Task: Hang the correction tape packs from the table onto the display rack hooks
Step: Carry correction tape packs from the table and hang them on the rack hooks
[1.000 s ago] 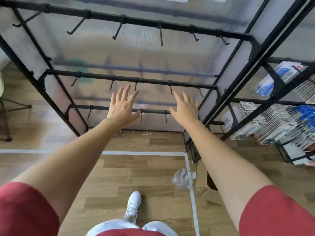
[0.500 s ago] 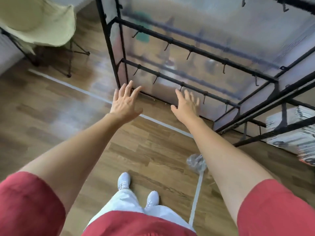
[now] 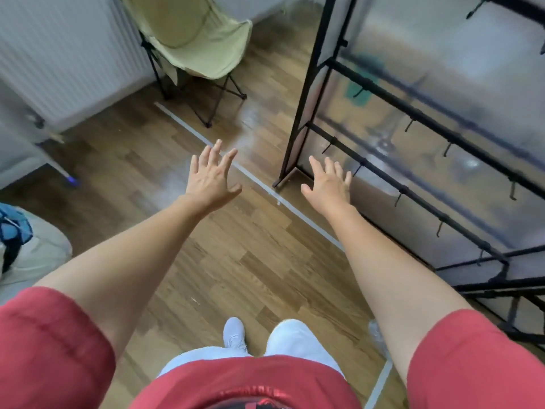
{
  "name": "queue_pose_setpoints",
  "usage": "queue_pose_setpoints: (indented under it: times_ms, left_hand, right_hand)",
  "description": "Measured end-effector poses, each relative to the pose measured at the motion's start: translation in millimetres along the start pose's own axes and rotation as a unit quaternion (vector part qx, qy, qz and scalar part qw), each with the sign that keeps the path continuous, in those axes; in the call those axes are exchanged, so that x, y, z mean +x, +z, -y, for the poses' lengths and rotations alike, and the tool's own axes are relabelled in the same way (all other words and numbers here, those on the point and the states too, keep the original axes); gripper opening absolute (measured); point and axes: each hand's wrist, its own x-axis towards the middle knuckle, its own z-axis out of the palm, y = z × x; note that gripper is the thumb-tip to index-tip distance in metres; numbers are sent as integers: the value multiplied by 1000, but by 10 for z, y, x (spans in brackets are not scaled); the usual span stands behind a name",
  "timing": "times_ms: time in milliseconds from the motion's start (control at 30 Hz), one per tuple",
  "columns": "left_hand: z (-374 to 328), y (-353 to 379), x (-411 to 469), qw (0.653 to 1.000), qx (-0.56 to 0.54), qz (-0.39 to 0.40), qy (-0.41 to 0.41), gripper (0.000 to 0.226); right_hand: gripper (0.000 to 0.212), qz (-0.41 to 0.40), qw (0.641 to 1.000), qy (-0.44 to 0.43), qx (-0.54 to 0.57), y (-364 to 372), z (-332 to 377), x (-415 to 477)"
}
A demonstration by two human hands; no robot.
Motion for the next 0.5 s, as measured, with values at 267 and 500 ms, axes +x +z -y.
queue_pose_setpoints:
  times_ms: [267,500]
  left_hand:
    - [1192,-237,292,995,-7,-14,-102,74]
    - [2023,-494,1020,983,-8,-31,-182,74]
  right_hand:
    - [68,45,993,-111,-19,23,1350,748]
    - [69,51,980,-191,-10,-16,2321,1735]
